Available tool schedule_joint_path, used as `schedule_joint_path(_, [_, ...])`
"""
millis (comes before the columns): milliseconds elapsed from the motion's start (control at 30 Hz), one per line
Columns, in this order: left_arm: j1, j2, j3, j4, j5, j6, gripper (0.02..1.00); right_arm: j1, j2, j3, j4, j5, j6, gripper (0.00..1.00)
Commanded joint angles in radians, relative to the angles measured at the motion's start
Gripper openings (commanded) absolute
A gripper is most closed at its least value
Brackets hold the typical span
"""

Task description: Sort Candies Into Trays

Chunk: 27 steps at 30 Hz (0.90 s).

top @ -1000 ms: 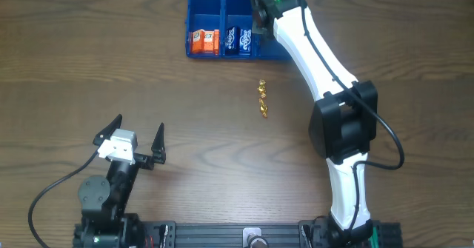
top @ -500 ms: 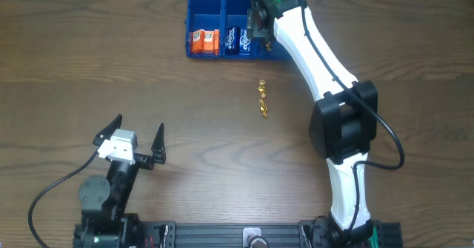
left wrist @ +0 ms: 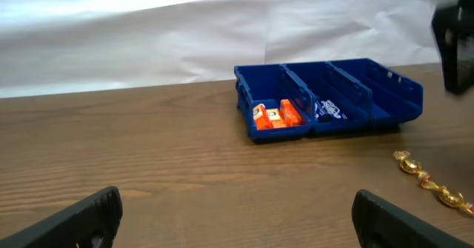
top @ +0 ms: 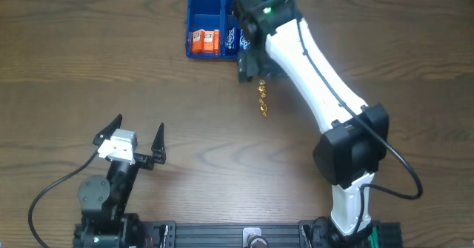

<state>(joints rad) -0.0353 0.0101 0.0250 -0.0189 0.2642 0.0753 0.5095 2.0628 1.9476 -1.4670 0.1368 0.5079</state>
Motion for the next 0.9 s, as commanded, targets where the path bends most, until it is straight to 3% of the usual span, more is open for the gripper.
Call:
schedule_joint_path(33, [0.004, -0.007, -0.02, -0.032, 0.025, -0.008, 0.998, 0.008, 0.015, -0.192, 0.09, -0.09, 0.019, 1.0])
schedule_joint_path(167, [0.004, -0.007, -0.02, -0.032, 0.025, -0.008, 0.998, 0.006, 0.015, -0.308, 0.193, -0.129, 0.018, 1.0])
schedule_joint_path(467, [0.004, -0.007, -0.02, -0.032, 0.025, -0.008, 0.998, 0.005, 0.015, -0.445, 0.406, -0.132, 0.014, 1.0])
schedule_joint_path(900, [0.004, -0.007, -0.02, -0.032, 0.025, -0.008, 0.996, -0.008, 0.015, -0.488, 0.516, -0.128, 0.007, 1.0])
